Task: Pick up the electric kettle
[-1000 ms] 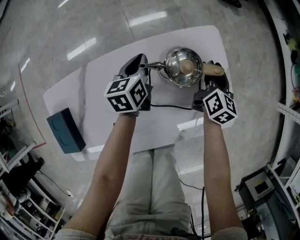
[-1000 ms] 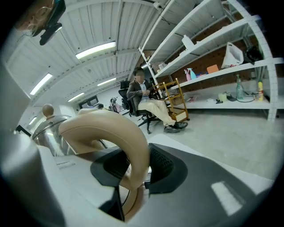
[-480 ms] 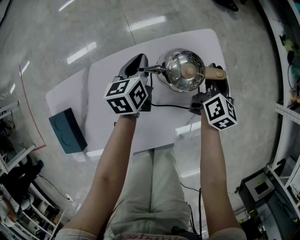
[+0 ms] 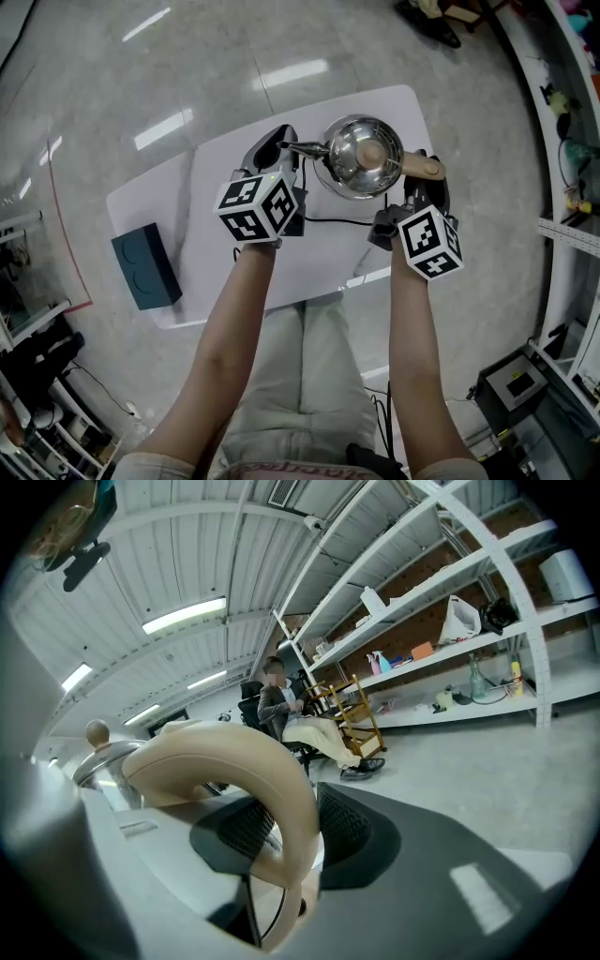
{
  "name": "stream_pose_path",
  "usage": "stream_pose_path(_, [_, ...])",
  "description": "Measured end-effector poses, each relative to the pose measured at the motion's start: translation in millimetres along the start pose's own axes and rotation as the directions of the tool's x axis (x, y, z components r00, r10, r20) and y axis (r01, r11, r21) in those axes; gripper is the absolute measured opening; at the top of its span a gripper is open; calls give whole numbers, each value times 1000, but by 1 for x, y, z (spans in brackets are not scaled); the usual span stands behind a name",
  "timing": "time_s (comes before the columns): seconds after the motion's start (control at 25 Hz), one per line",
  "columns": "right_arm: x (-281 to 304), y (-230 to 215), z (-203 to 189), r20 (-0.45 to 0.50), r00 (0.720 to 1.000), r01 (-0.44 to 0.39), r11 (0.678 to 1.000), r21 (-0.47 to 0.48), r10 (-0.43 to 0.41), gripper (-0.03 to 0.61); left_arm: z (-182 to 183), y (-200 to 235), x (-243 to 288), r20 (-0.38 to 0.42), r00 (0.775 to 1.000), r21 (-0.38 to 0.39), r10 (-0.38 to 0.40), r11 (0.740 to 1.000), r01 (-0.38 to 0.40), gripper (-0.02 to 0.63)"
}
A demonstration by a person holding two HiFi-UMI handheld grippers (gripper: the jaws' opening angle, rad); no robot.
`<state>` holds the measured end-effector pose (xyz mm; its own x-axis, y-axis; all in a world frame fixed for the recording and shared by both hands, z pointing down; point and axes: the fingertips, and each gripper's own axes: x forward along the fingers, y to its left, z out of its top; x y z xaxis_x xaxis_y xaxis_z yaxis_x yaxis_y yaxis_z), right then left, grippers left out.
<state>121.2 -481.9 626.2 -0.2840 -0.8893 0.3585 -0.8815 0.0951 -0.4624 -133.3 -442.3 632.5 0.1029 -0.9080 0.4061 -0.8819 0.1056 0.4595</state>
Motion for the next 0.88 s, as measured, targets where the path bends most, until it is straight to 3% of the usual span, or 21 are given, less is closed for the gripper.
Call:
stream_pose_path(0.4, [-58,39,67,33,998,57,998,21,-58,163,61,-43,-39,79,996,-33,-32,999,34,6])
stream_pose_path(0.88, [-110,87,151,79,997,11,1000,28,-13,164,143,-99,-102,181,981,-28,-76,996,83,6])
